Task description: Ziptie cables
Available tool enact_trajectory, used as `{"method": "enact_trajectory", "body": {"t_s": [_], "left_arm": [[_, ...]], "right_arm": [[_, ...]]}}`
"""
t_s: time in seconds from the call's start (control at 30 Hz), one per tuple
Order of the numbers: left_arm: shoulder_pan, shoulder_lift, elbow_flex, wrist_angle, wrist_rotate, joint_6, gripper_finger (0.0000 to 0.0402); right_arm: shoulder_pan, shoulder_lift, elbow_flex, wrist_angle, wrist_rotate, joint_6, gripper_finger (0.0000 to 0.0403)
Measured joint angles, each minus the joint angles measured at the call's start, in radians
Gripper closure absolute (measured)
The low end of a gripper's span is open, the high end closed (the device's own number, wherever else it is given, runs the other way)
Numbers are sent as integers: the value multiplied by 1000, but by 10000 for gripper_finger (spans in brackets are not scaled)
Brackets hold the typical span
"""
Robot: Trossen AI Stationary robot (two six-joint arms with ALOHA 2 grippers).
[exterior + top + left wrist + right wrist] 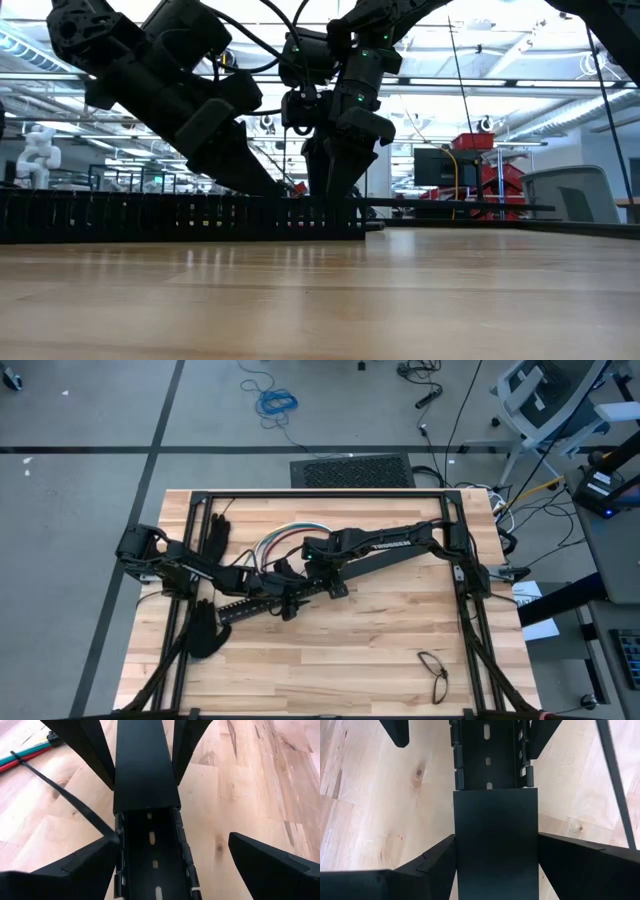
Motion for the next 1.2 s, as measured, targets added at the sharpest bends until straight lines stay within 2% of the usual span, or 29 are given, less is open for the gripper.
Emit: {"method": "enact_trajectory", "body": {"t_s": [0.27, 0.93, 1.2], "left_arm": [[30, 19, 0, 60, -54, 25, 32], [59, 33, 0, 63, -25, -51, 32], [59, 45, 0, 68, 44, -71, 32]], "right_arm": [[0, 0, 0, 1, 0, 3, 158], [0, 0, -1, 2, -1, 0, 158], [0, 0, -1, 3, -1, -1, 158]]}}
